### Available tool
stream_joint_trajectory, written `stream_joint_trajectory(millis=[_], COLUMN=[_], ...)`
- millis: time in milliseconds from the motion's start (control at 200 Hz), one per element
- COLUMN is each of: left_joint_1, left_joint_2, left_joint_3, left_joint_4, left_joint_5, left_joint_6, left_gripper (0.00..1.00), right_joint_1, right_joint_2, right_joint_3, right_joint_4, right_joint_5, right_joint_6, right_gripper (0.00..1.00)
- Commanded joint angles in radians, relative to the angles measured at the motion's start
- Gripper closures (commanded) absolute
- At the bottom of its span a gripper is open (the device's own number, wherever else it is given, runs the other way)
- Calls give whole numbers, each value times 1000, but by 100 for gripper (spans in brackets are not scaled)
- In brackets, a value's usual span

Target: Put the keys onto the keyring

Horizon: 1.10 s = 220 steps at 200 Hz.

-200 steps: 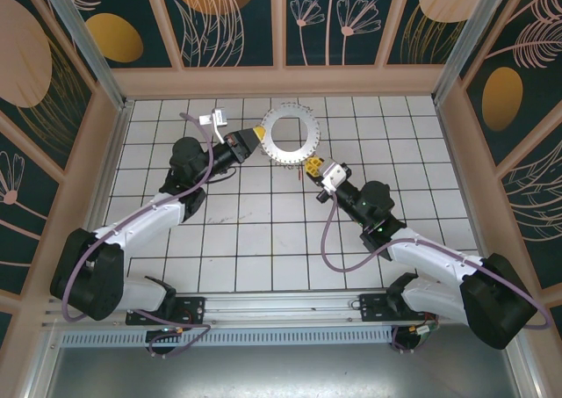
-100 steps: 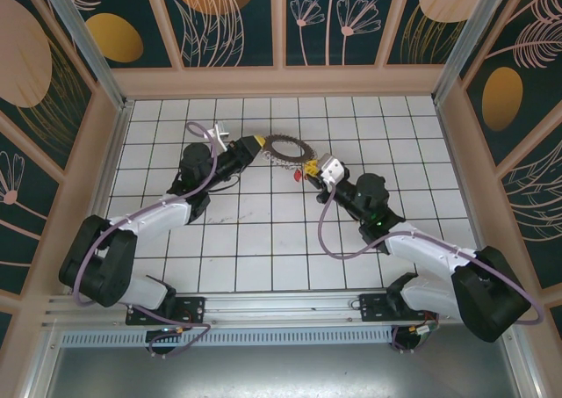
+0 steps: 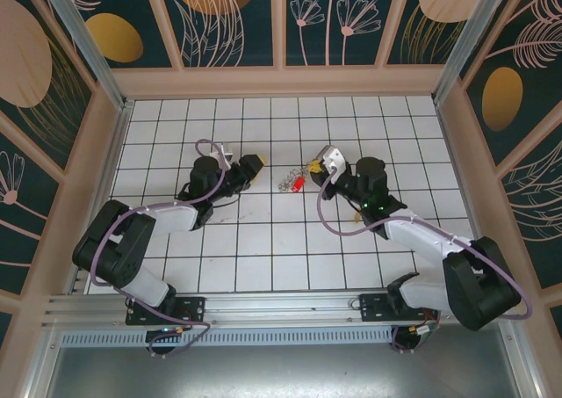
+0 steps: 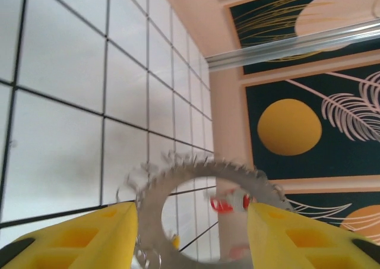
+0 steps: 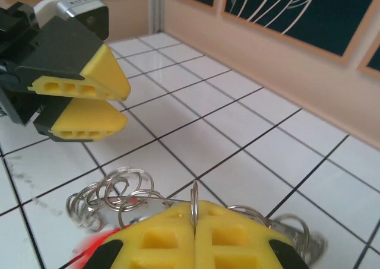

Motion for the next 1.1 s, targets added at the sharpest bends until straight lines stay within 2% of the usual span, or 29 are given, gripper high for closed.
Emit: stream_joint_trajectory(millis=[0,140,290,450,581,666,766,871,931,1096], left_joint_1=[2,2,2,-1,-11,-29,-77,-124,-131,-134], left_joint_2=[-12,-61,-116,-170,-207,-209,-212,-195,-178,-150], left_joint_3=[-5,27,61,50,25,27,52,89,109,111], left_joint_4=[61,-18,-79,-47,0,-5,-97,-208,-240,-242], left_joint_5=[8,-8,-10,32,86,162,178,225,270,302], left_joint_6=[36,163,319,462,600,716,912,1106,1162,1258], left_gripper=[46,44,45,48,50,53,59,61,63,65], right_joint_1=[-27,-55,-52,-30,-31,-37,-38,-40,-45,-61], right_joint_2=[13,59,113,120,109,111,118,122,121,112], right_joint_3=[63,130,207,222,225,220,212,216,215,208], right_joint_4=[-84,-260,-453,-511,-519,-505,-494,-500,-501,-508], right_joint_5=[-169,-356,-370,-356,-461,-524,-543,-554,-572,-602], right_joint_6=[-77,-250,-440,-547,-561,-568,-574,-571,-566,-556], right_gripper=[100,100,100,100,100,100,100,100,100,100])
